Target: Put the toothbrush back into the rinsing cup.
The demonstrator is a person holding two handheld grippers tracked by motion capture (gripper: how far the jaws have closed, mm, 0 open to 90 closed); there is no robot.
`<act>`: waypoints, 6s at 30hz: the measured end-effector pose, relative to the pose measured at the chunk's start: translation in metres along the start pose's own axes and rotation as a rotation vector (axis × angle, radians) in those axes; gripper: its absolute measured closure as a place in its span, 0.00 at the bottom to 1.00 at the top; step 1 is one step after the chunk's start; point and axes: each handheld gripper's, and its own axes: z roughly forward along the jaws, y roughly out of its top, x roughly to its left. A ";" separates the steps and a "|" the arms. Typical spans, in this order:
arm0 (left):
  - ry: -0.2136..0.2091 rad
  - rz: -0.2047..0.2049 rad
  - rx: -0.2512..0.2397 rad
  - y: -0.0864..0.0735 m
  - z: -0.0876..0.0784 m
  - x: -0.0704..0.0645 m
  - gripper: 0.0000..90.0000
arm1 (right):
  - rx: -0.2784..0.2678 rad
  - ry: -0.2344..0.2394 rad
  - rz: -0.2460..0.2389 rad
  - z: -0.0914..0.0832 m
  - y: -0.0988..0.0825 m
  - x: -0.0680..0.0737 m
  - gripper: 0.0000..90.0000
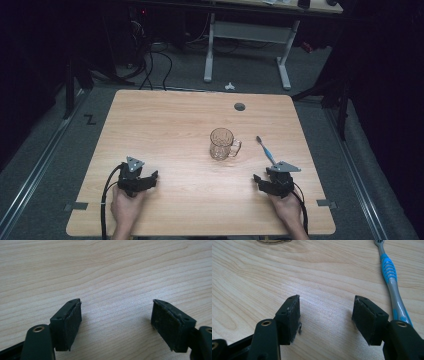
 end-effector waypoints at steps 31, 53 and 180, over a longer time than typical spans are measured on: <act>-0.003 -0.001 0.000 0.000 0.000 0.000 0.28 | 0.010 0.009 -0.012 -0.003 0.000 0.002 0.49; -0.003 -0.001 0.000 0.000 0.000 0.000 0.28 | -0.036 0.018 0.024 -0.029 -0.005 -0.009 0.66; -0.007 0.003 0.000 0.000 0.000 0.000 0.27 | 0.656 -0.015 -0.082 0.077 0.129 -0.071 0.85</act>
